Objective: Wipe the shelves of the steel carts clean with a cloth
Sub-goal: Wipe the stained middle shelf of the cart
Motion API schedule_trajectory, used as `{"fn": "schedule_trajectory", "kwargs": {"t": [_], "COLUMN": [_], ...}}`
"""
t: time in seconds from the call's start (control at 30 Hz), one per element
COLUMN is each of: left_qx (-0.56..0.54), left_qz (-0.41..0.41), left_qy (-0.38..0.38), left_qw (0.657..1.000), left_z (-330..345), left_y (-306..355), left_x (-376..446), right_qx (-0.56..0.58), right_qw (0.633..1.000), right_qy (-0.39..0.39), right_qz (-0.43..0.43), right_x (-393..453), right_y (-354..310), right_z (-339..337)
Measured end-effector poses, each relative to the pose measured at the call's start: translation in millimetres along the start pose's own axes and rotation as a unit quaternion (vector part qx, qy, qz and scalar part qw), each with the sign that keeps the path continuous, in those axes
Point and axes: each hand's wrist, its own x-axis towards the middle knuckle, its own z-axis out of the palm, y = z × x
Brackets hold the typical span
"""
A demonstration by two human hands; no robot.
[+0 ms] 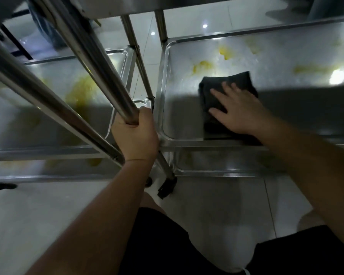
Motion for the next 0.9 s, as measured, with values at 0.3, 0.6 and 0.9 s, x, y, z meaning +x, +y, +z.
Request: {"fn": "schedule_trajectory", "kwargs": {"t": [0.3,0.6,0.9], "left_qx": [-0.010,0.004,0.056], "left_qz": [0.012,0.037,0.004], "left_qy": [0.012,0.016,0.015], "left_qw": [1.000,0.999,0.998], "left_z": [3.4,-2.3,-3.6], "left_y": [-1.5,-0.8,5.8], "left_x": [2.6,3.3,-1.7], "right_qx": [0.047,0.024,0.002], "right_qw": [0.998,0.980,0.996], "right_qy": [0.021,-0.043,0.009], "right_qz": [0.043,-0.193,-0.085], "right_x": [85.8,17.7,-66.1], "right_y": [-105.3,-137.5,-19.5], "right_z": [4.5,26.2,9.1]}}
